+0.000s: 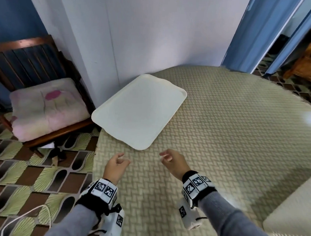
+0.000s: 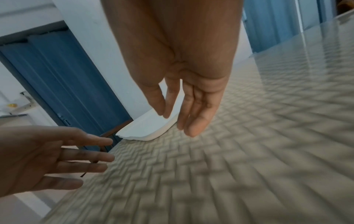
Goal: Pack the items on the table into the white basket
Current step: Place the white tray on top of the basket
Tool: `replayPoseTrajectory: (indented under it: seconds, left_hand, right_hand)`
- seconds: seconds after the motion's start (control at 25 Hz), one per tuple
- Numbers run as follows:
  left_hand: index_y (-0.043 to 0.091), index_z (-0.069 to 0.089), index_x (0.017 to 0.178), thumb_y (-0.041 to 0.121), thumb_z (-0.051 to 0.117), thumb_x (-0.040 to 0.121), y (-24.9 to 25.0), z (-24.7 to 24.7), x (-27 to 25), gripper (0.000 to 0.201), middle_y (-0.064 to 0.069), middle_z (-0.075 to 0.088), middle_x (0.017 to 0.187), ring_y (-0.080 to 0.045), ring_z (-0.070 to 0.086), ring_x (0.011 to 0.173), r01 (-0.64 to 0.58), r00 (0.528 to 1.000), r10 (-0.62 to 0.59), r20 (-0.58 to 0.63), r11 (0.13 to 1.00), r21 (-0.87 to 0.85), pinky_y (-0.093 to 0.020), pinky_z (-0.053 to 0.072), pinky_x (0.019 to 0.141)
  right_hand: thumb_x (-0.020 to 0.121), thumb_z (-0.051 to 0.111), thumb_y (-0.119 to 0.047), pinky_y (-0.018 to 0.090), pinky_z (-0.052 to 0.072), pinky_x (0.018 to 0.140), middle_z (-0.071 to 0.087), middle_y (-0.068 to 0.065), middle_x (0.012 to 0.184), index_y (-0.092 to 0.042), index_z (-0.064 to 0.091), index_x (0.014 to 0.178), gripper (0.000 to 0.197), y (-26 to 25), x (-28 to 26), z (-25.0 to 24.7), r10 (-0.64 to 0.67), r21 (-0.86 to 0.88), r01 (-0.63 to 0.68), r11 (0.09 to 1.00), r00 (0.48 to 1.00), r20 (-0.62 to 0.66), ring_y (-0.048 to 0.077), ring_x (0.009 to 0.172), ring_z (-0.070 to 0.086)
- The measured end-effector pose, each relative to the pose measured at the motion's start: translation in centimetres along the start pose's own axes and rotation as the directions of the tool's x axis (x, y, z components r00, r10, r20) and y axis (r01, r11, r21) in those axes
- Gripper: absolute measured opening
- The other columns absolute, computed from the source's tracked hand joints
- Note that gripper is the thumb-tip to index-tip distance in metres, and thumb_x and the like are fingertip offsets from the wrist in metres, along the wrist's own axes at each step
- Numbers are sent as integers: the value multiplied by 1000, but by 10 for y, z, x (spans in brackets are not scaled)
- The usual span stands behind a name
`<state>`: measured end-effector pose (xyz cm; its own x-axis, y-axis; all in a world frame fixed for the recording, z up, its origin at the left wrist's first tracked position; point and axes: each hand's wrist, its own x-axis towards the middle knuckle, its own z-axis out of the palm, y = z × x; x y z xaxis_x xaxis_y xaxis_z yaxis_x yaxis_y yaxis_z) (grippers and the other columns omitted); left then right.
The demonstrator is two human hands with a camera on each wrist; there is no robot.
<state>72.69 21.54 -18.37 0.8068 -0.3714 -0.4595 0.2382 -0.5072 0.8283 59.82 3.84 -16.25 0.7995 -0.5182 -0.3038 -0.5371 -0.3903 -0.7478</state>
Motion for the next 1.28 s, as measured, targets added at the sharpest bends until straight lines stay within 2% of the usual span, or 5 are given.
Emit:
replayPoseTrajectory:
  seconds: [0.24, 0.36, 0.68, 1.04, 1.28]
  left_hand:
    - [15, 35, 144, 26, 65, 88, 8, -16, 80, 65, -7, 61, 107, -25, 60, 99, 100, 991, -102, 83, 994, 34, -43, 50, 92]
    - [15, 36, 140, 30, 71, 83, 8, -16, 96, 69, -11, 59, 116, -29, 59, 109, 141, 983, -143, 118, 990, 27, -48, 50, 95]
    - [19, 42, 121, 23, 74, 80, 3, -24, 103, 52, -4, 58, 97, -29, 63, 99, 121, 986, -107, 131, 987, -109, -42, 52, 83]
    - [13, 35, 132, 18, 71, 83, 2, -21, 103, 61, -5, 60, 97, -26, 59, 93, 31, 999, -32, 12, 999, 24, -40, 50, 88]
    - [11, 45, 125, 9, 55, 90, 0, -14, 94, 36, -14, 62, 110, -33, 60, 98, -169, 985, 164, 44, 928, 333, -32, 42, 74]
  right_hand:
    - [93, 57, -22, 38, 24, 111, 26, 2, 153, -29, 44, 139, 48, -29, 102, 23, -172, -457, 174, 872, 984, 46, 24, 140, 22]
    - [90, 60, -27, 34, 16, 111, 40, 2, 143, -26, 57, 125, 35, -32, 129, 30, -141, -618, 197, 761, 980, 139, 21, 139, 27]
    - [69, 81, -27, 28, 31, 95, 54, -5, 103, -23, 74, 80, 15, -19, 133, 19, -220, -416, 267, 869, 963, 157, 11, 98, 41]
    - [67, 56, -62, 29, 32, 59, 53, -9, 72, -36, 65, 69, 28, -25, 67, 85, -180, -527, 179, 831, 982, 50, 16, 68, 54]
    - [93, 55, -20, 27, 44, 76, 56, -2, 94, -20, 69, 107, 19, -25, 22, 81, -136, -188, 156, 970, 984, 114, 10, 87, 50]
